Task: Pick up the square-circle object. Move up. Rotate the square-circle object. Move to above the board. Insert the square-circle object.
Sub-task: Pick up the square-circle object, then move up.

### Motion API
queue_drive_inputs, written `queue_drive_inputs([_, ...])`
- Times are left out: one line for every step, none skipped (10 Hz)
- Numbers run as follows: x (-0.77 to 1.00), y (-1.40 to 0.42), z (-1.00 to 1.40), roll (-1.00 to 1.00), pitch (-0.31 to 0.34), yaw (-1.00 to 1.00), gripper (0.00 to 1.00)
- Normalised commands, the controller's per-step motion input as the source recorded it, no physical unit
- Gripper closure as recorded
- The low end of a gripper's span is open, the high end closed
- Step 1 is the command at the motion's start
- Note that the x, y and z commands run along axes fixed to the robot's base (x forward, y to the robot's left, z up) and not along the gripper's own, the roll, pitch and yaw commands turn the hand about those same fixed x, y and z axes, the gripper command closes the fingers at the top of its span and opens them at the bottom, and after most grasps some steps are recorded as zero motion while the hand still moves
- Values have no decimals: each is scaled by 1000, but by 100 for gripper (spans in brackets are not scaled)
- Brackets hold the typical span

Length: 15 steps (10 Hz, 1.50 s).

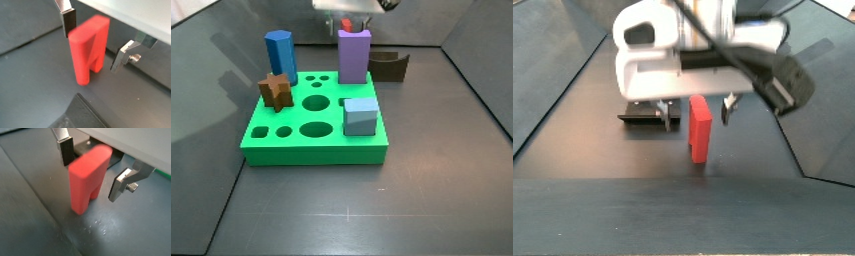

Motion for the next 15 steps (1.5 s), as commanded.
queue_drive_inputs([0,0,0,27,3,0,0])
queue_drive_inputs([0,0,0,0,0,0,0])
queue_drive_inputs([0,0,0,0,0,0,100])
queue_drive_inputs([0,0,0,0,0,0,100])
queue_drive_inputs([0,0,0,0,0,0,100])
queue_drive_inputs([0,0,0,0,0,0,100])
queue_drive_inputs([0,0,0,0,0,0,100])
queue_drive_inputs([0,0,0,0,0,0,100])
queue_drive_inputs([0,0,0,0,0,0,100])
queue_drive_inputs([0,0,0,0,0,0,100])
queue_drive_inputs([0,0,0,0,0,0,100])
queue_drive_inputs([0,0,0,0,0,0,100])
queue_drive_inputs([0,0,0,0,0,0,100])
queue_drive_inputs([0,0,833,0,0,0,100])
queue_drive_inputs([-48,52,798,-6,19,48,100])
